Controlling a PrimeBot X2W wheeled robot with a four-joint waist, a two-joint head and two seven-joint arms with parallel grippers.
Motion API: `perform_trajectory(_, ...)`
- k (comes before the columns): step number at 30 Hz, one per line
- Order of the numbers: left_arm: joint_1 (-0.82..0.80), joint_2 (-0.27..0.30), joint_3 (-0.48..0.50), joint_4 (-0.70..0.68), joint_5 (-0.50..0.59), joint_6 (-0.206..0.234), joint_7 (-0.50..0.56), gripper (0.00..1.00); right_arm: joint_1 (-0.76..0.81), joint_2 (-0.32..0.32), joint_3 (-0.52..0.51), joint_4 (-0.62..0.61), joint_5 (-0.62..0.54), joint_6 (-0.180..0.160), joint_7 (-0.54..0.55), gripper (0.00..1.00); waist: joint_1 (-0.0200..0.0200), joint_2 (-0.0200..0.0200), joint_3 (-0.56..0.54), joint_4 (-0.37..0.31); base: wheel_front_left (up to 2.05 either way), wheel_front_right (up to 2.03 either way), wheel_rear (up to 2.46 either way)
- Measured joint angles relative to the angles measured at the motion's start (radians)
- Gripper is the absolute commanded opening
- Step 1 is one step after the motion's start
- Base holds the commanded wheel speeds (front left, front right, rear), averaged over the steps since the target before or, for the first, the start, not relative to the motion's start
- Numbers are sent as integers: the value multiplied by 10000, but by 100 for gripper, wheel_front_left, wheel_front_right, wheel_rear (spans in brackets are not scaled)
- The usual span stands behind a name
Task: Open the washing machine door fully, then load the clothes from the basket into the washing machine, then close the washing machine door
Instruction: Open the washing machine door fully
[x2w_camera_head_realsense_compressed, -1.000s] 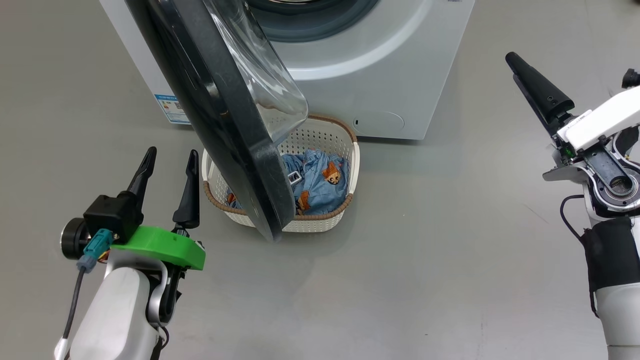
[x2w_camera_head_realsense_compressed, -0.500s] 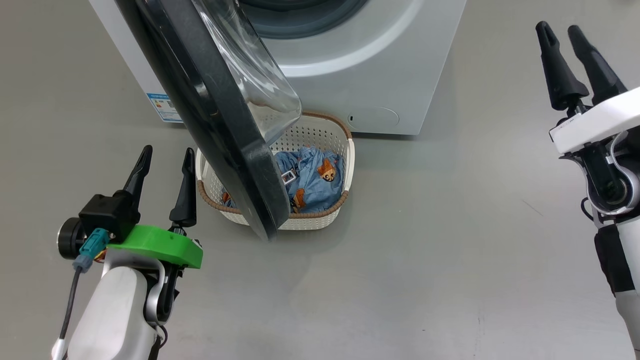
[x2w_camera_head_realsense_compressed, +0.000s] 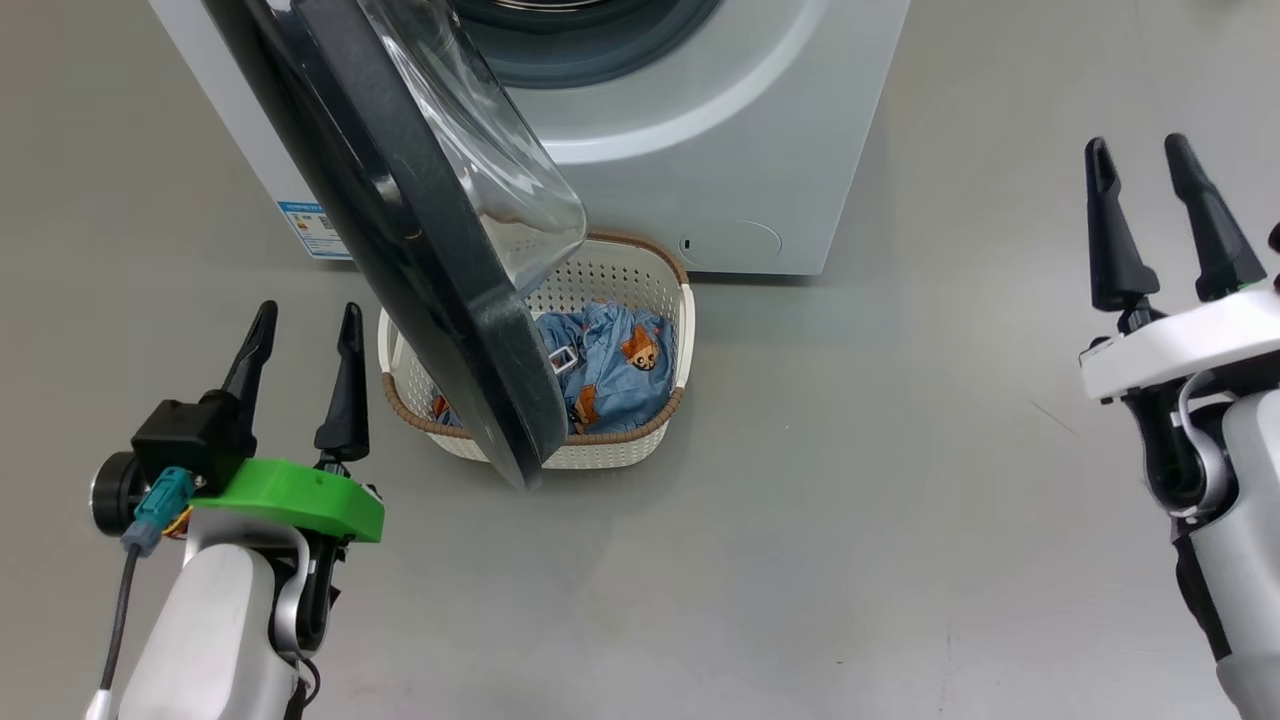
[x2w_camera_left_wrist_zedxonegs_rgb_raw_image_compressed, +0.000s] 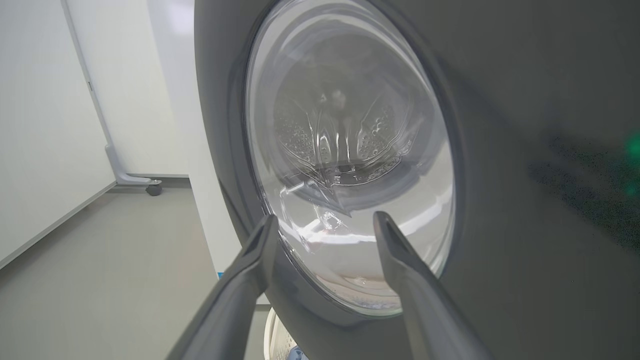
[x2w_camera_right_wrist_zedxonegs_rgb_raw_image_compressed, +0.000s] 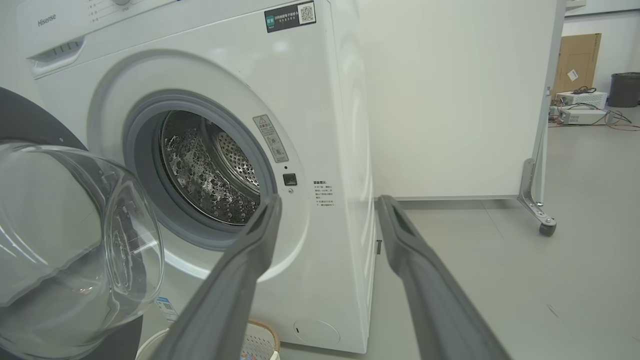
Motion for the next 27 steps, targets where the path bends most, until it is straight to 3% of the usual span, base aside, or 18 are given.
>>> perform_trajectory(21,761,-272,729,63,82,0,0,100,2071,111,-199,771,-1198,-947,-706,100,0,0,-465,-687,0,0,0)
perform_trajectory(27,1076,-274,811,100,161,-2,0,100,2342,201,-215,761,-1346,-963,-706,100,0,0,-674,-740,0,0,0)
